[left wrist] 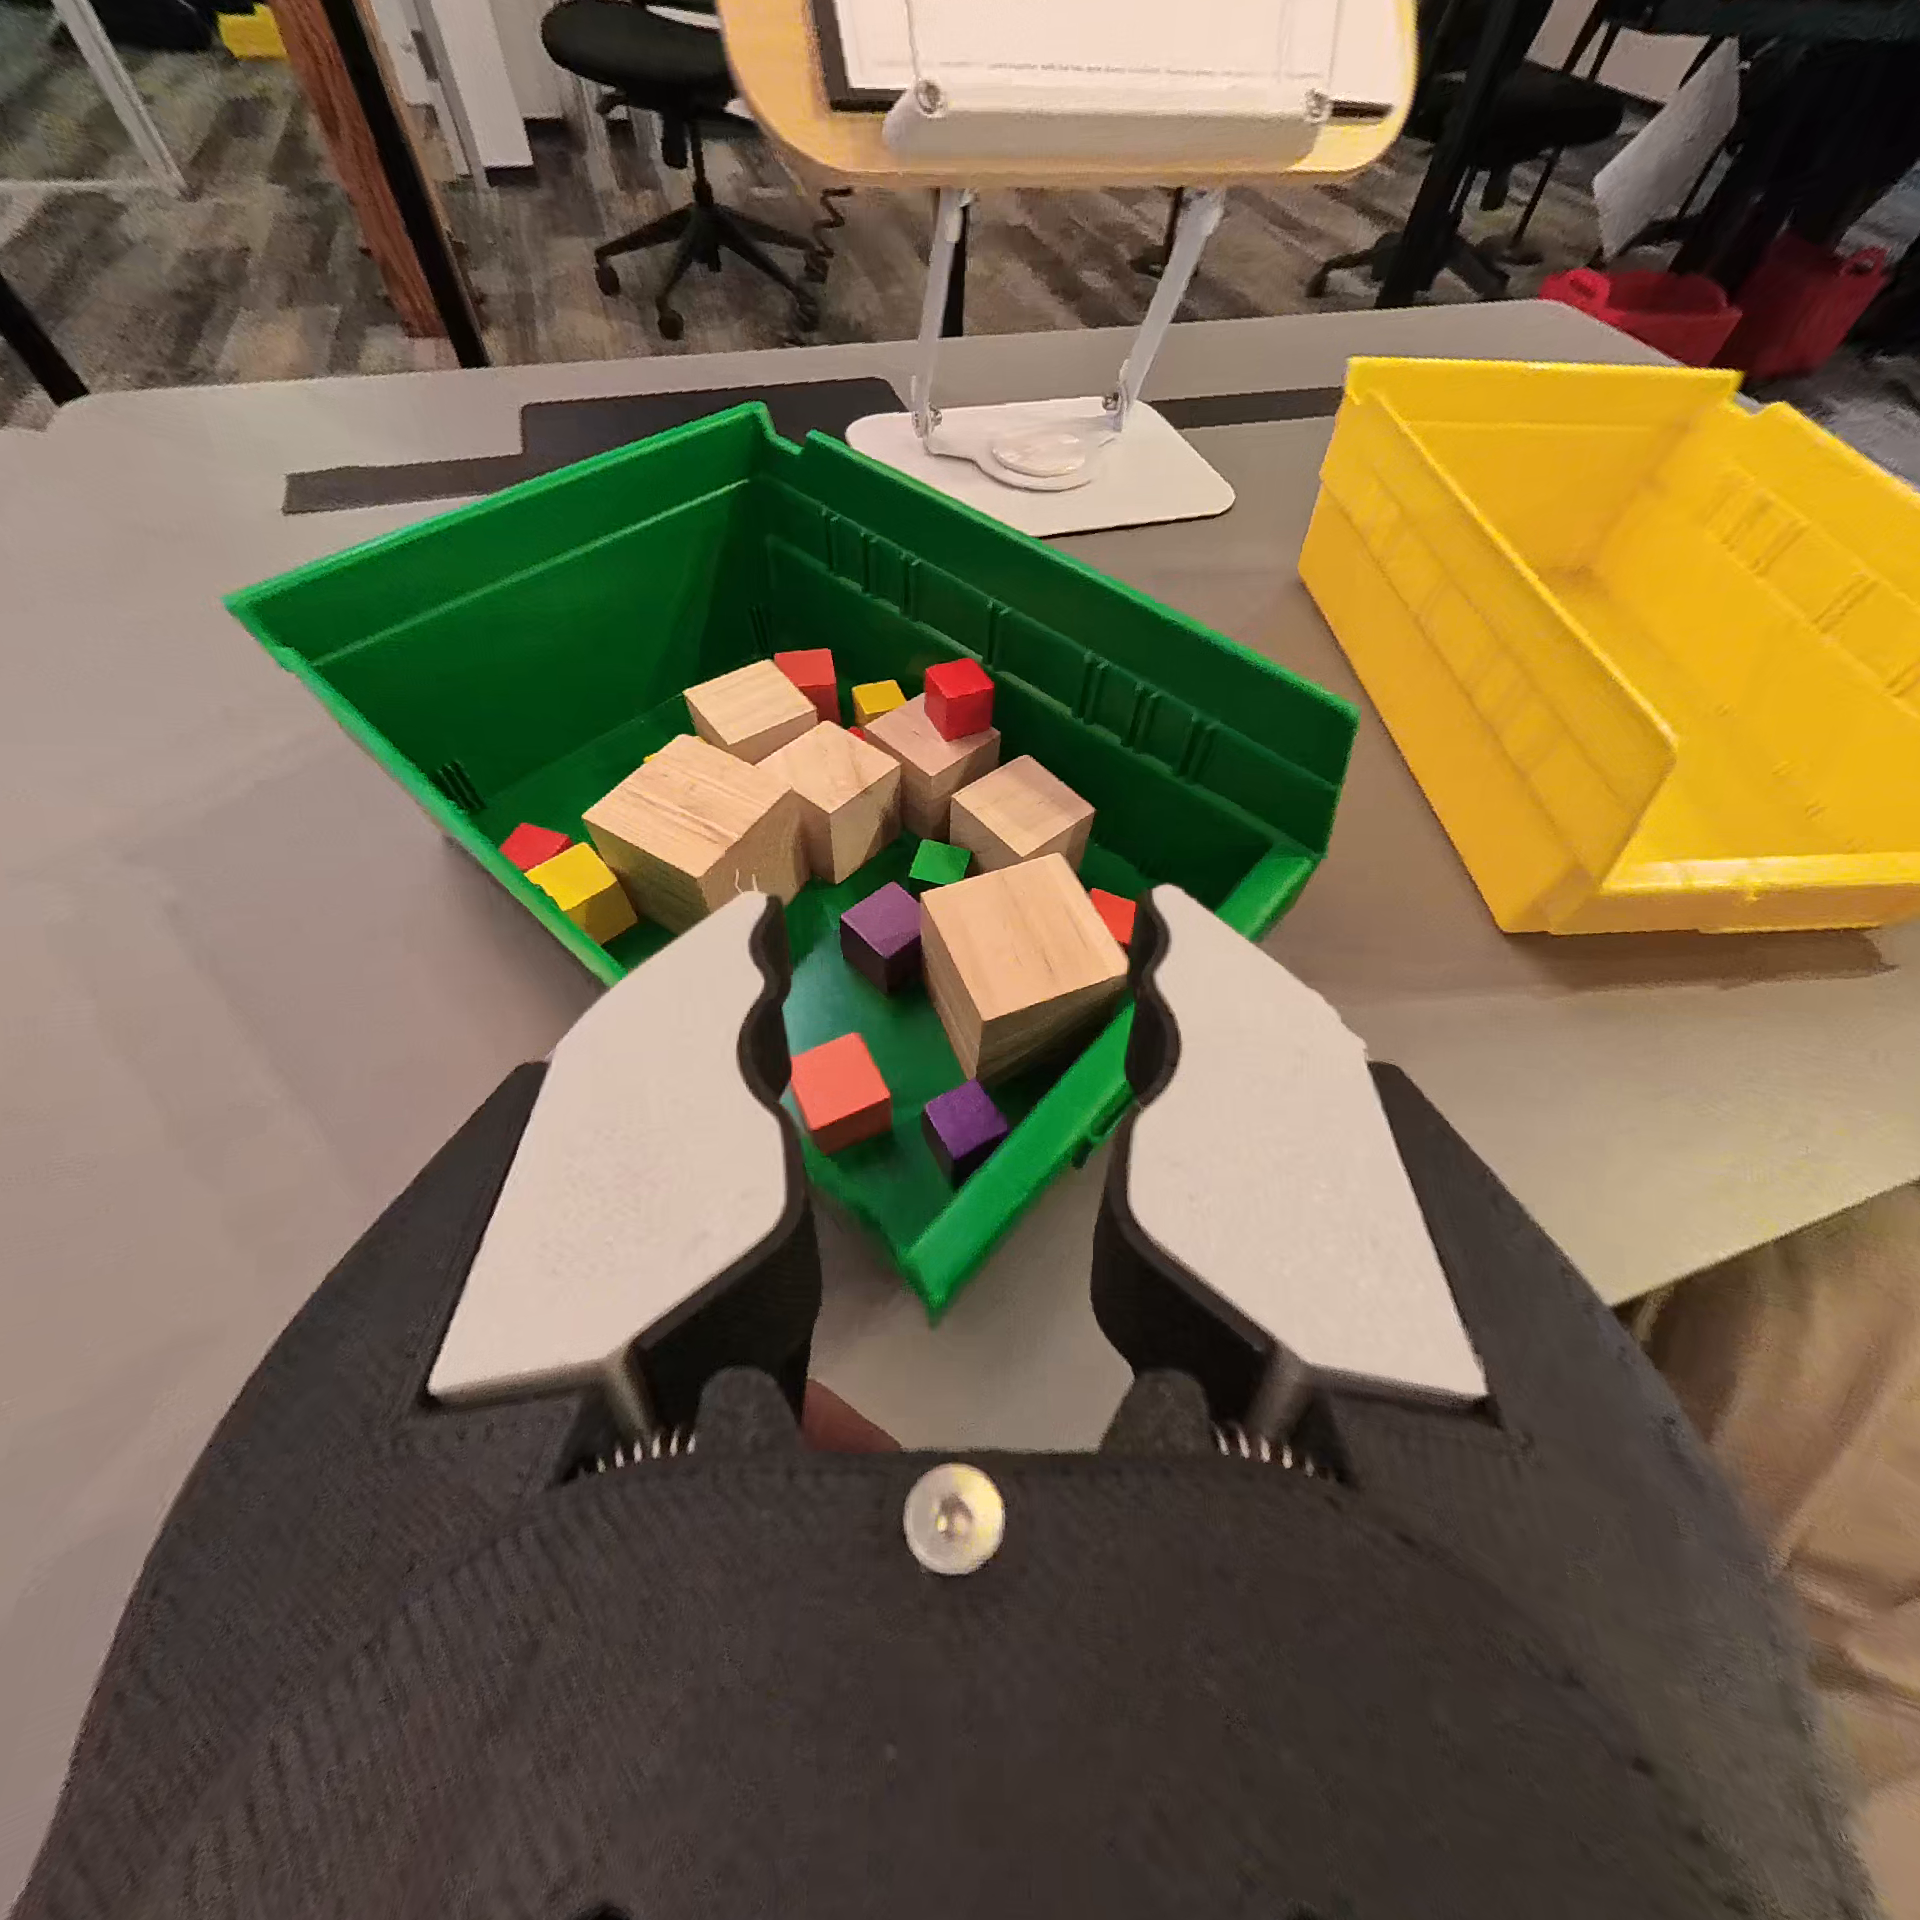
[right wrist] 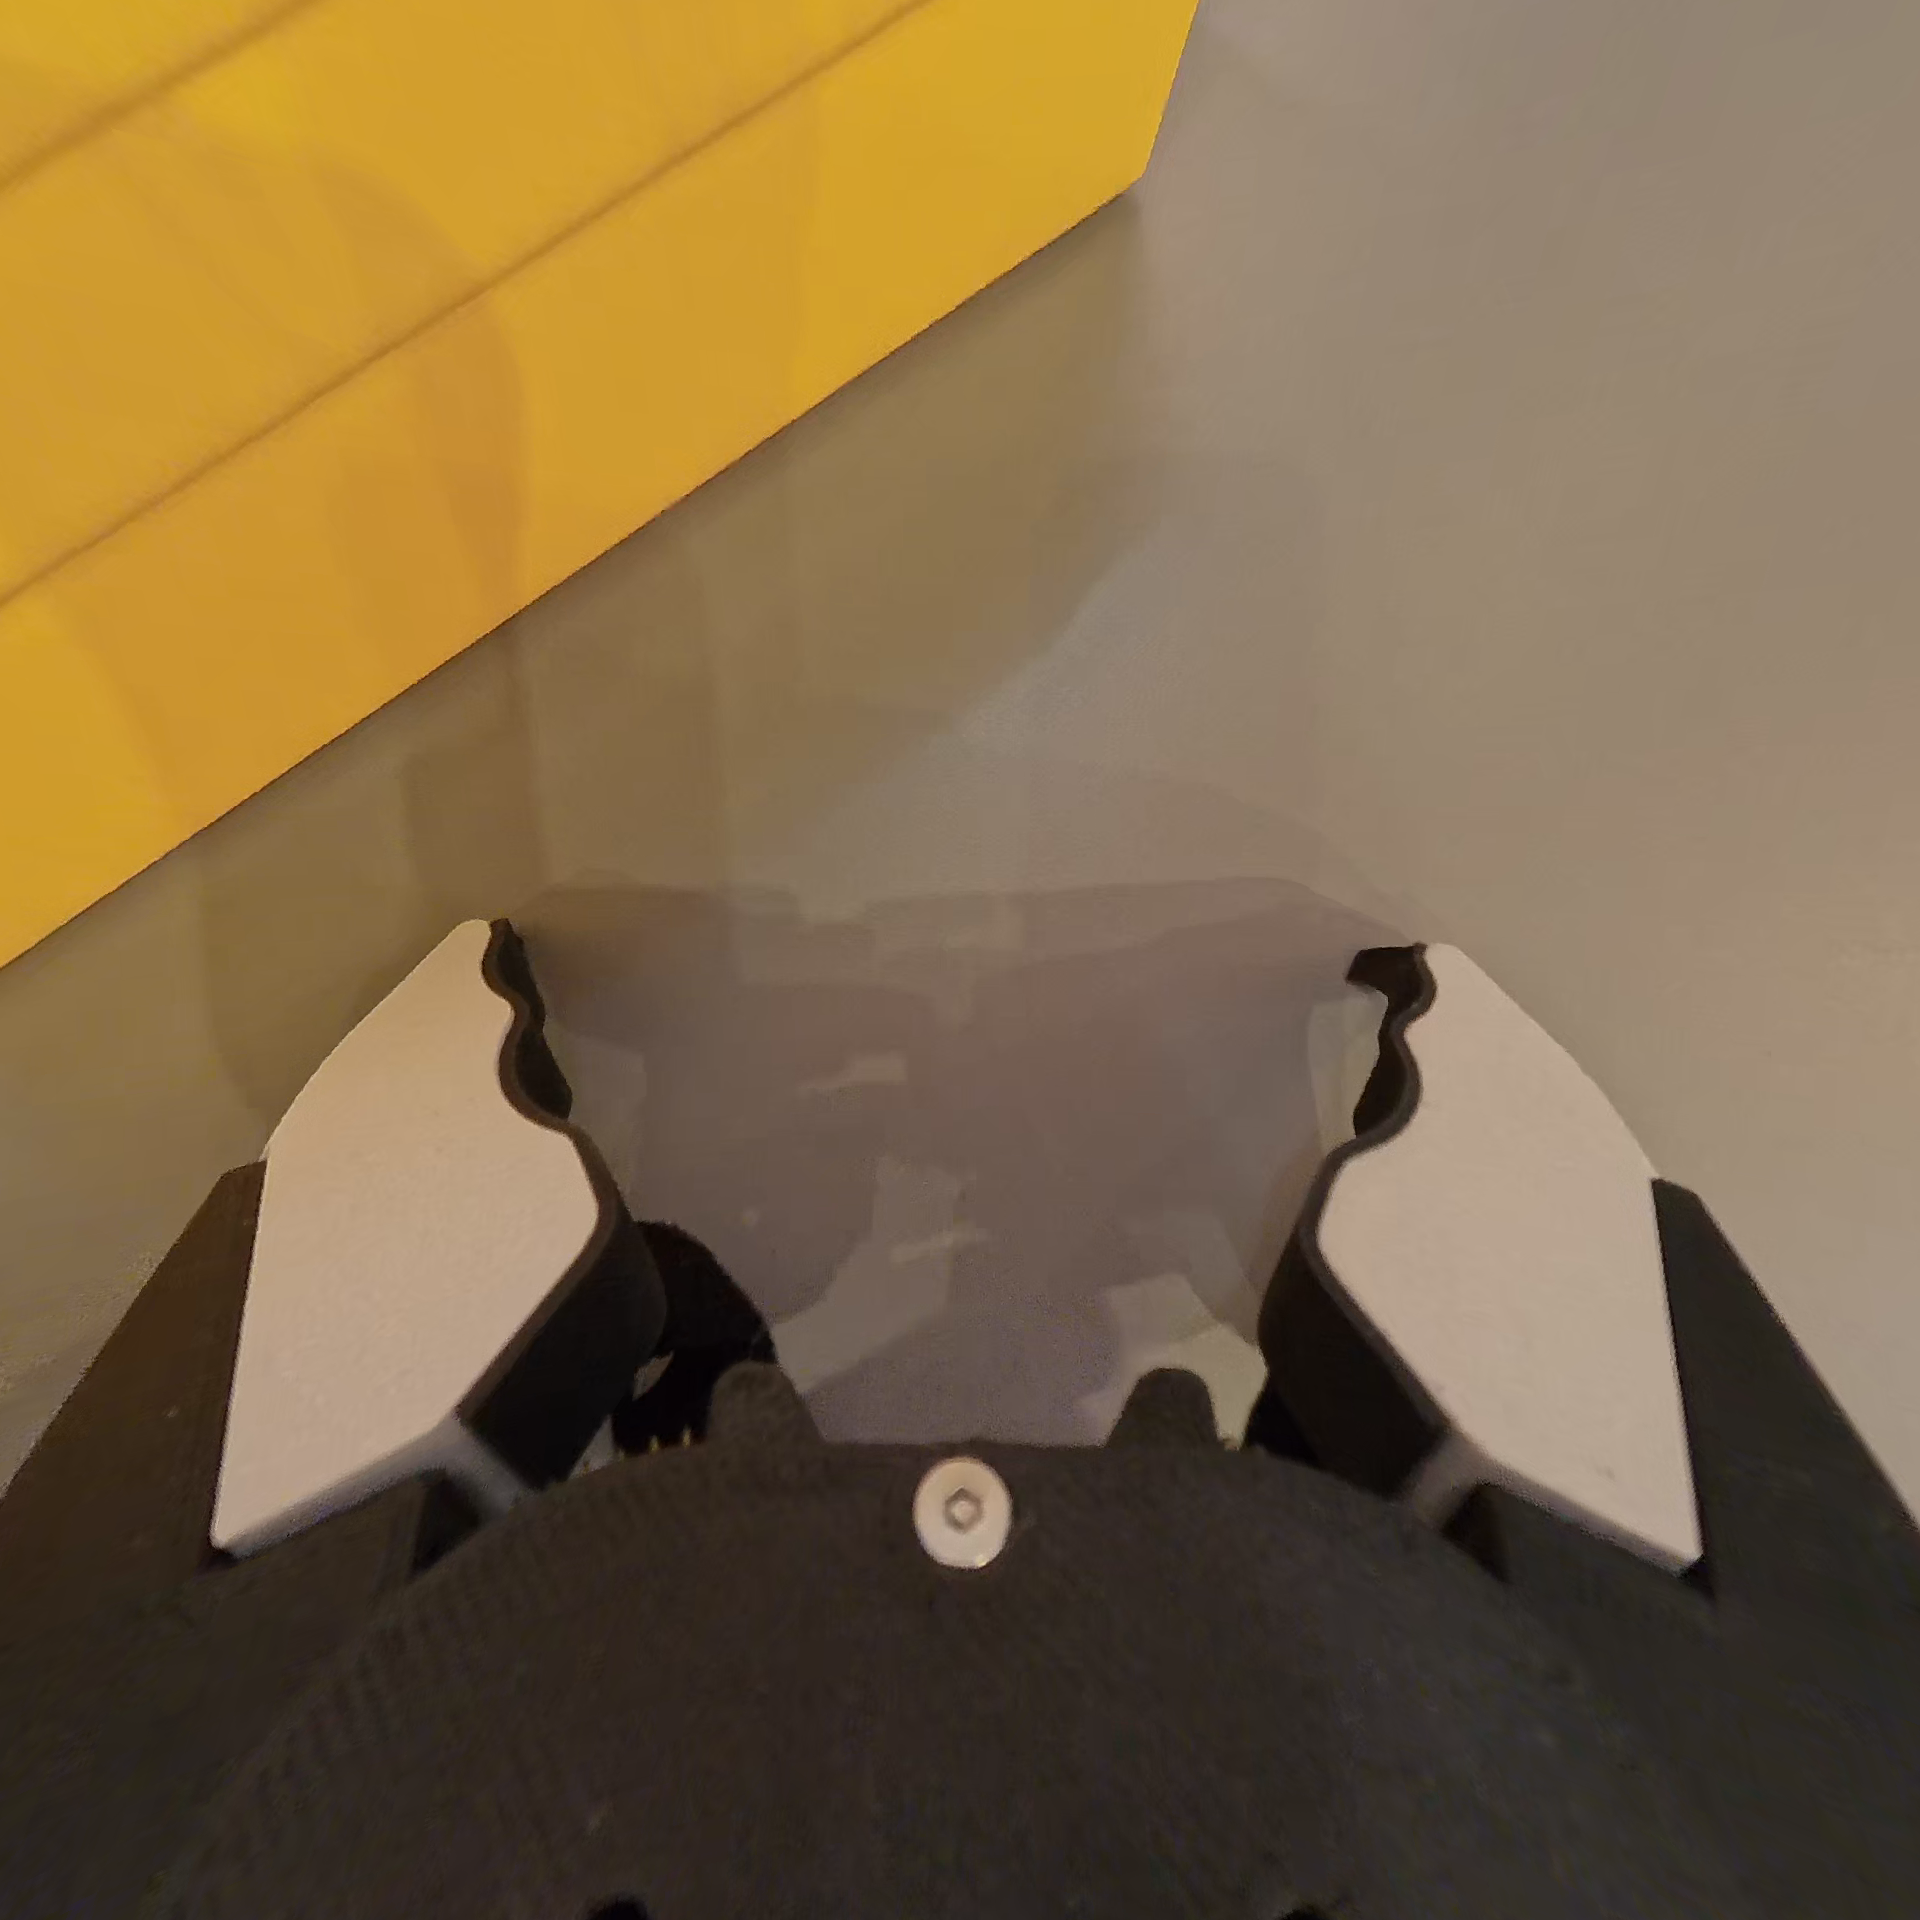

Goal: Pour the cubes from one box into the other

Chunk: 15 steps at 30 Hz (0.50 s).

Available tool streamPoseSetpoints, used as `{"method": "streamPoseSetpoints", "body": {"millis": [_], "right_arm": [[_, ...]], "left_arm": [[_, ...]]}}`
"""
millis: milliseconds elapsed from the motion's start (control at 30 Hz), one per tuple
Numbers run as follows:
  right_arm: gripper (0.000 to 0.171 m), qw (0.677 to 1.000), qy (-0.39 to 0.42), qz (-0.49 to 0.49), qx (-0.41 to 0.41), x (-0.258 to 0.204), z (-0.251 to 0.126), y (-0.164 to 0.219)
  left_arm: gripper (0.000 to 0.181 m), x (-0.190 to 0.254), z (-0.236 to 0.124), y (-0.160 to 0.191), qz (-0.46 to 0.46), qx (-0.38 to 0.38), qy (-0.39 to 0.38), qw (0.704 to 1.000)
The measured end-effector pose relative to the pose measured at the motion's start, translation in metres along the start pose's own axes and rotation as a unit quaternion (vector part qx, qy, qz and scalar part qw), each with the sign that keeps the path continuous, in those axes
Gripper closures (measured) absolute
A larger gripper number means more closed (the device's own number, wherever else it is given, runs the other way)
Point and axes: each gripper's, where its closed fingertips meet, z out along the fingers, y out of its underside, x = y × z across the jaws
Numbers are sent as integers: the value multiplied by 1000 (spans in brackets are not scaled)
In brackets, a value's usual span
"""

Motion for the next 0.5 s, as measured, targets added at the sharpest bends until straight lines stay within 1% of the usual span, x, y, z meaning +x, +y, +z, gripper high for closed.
{"method": "streamPoseSetpoints", "body": {"millis": [233, 333, 500], "right_arm": [[29, 1000, 8, 9, -2, 4, 7, -9], [30, 1000, 8, 10, -9, 5, 8, -9], [29, 999, 8, 16, -38, 4, 8, -8]], "left_arm": [[118, -42, -9, -7, -42, 6, -24, 999], [117, -60, -8, -3, -53, -6, -37, 998], [113, -81, -2, 0, -84, -18, -35, 996]]}}
